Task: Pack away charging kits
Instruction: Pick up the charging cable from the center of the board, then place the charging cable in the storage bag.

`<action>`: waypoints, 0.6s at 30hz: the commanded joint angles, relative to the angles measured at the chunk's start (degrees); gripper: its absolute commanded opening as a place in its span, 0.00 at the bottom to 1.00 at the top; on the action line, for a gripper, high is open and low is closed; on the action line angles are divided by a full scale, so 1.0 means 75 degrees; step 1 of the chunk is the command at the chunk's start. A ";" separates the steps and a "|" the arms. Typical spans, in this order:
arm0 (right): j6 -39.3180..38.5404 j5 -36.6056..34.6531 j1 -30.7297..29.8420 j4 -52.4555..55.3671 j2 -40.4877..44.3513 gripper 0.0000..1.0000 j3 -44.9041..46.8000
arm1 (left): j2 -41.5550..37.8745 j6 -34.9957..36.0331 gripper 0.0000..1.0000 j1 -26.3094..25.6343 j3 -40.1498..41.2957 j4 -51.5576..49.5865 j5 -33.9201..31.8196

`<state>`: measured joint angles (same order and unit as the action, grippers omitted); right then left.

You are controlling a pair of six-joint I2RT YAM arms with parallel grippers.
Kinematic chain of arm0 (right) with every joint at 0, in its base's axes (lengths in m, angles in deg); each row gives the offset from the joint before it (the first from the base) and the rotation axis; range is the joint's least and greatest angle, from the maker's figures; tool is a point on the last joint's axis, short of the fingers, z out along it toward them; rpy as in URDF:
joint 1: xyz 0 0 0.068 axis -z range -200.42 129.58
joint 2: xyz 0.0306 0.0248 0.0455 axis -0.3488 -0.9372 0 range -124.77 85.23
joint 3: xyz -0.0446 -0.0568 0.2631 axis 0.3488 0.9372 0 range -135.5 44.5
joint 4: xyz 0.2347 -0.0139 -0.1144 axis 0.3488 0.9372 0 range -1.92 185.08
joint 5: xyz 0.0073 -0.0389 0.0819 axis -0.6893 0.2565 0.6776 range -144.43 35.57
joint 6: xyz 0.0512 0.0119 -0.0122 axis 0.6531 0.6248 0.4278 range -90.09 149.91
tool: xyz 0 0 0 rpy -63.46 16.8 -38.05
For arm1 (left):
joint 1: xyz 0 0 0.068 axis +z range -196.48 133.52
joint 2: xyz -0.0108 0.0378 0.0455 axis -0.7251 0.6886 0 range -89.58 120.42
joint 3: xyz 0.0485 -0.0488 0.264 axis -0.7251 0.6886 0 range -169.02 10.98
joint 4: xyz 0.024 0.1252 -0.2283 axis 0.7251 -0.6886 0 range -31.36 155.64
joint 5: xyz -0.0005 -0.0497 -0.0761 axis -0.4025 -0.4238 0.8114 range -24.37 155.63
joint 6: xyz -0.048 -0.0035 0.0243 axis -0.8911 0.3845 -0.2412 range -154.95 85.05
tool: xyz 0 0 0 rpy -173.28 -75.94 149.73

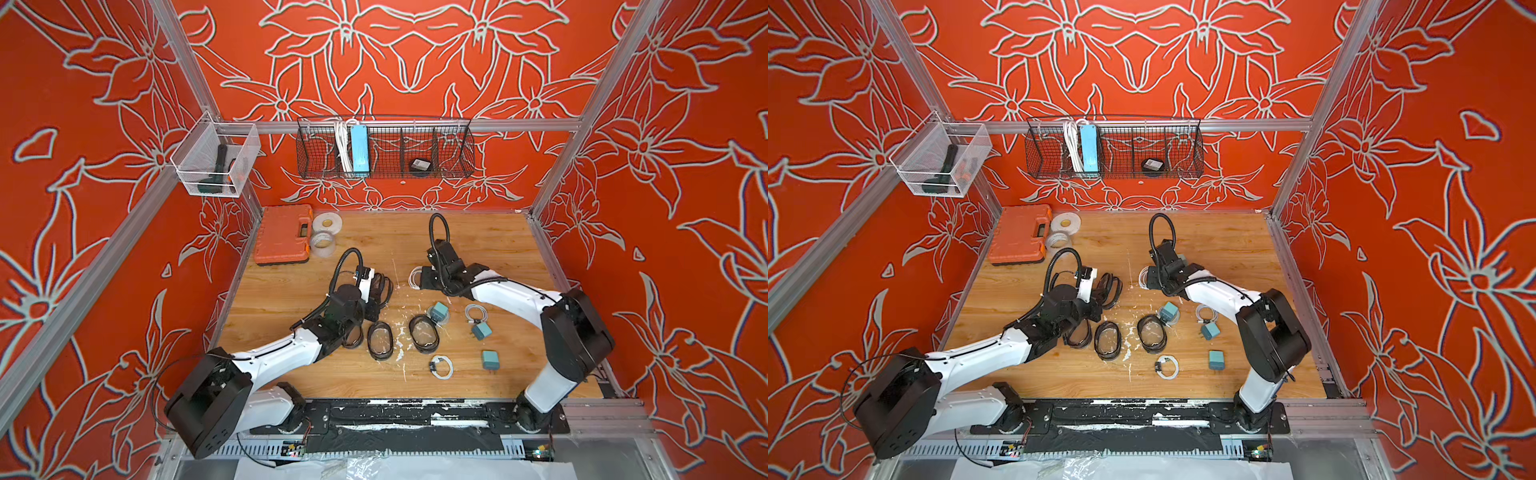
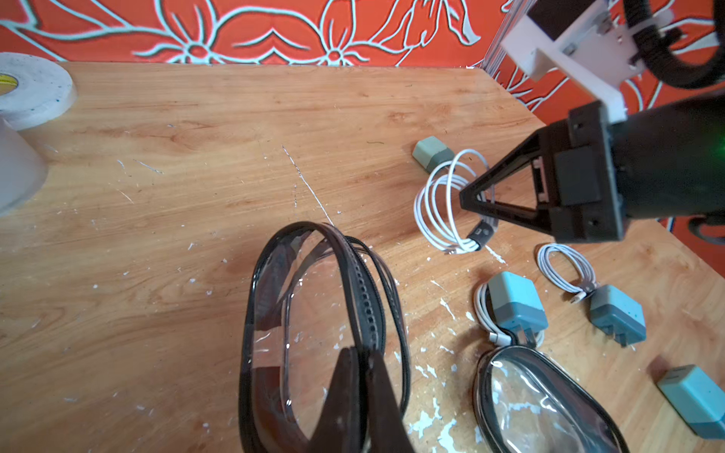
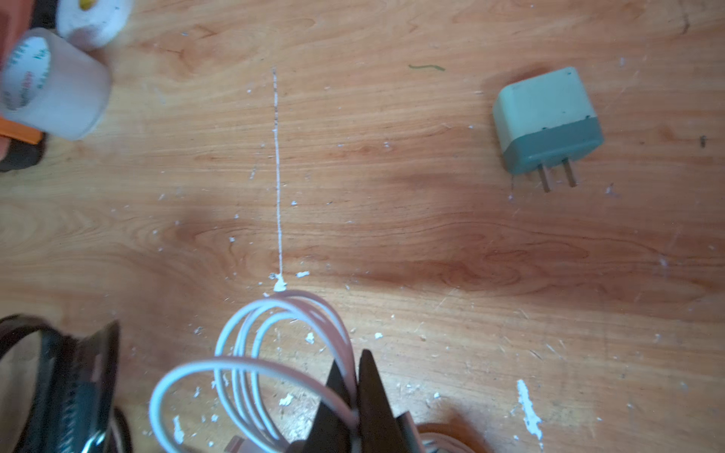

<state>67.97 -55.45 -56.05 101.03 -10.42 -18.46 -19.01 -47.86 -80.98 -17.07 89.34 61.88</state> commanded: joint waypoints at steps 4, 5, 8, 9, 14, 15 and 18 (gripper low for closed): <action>0.0135 0.0562 -0.0062 -0.0553 0.0735 0.00 0.0567 | 0.0155 0.0094 0.00 0.0023 0.0049 0.0735 0.0090; 0.0138 0.0654 -0.0107 -0.0556 0.0777 0.00 0.0563 | 0.0180 0.0108 0.00 0.0026 0.0038 0.0769 0.0161; 0.0128 0.0833 -0.0299 -0.0548 0.0779 0.00 0.0457 | 0.0190 0.0095 0.00 0.0029 0.0096 0.0959 0.0328; 0.0110 0.0828 -0.0374 -0.0533 0.0784 0.00 0.0420 | 0.0206 0.0092 0.00 0.0025 0.0107 0.0996 0.0353; 0.0081 0.0903 -0.0669 -0.0561 0.0682 0.00 0.0219 | 0.0300 0.0144 0.00 0.0024 0.0096 0.0988 0.0265; 0.0072 0.0979 -0.0710 -0.0591 0.0657 0.00 0.0193 | 0.0327 0.0150 0.00 0.0024 0.0087 0.0998 0.0288; 0.0022 0.1066 -0.0873 -0.0613 0.0640 0.00 0.0121 | 0.0484 0.0163 0.00 0.0028 0.0017 0.0976 0.0260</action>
<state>68.13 -48.41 -61.74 97.75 -5.39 -15.53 -16.43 -47.75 -80.98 -16.44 95.00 63.41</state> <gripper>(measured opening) 0.072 0.050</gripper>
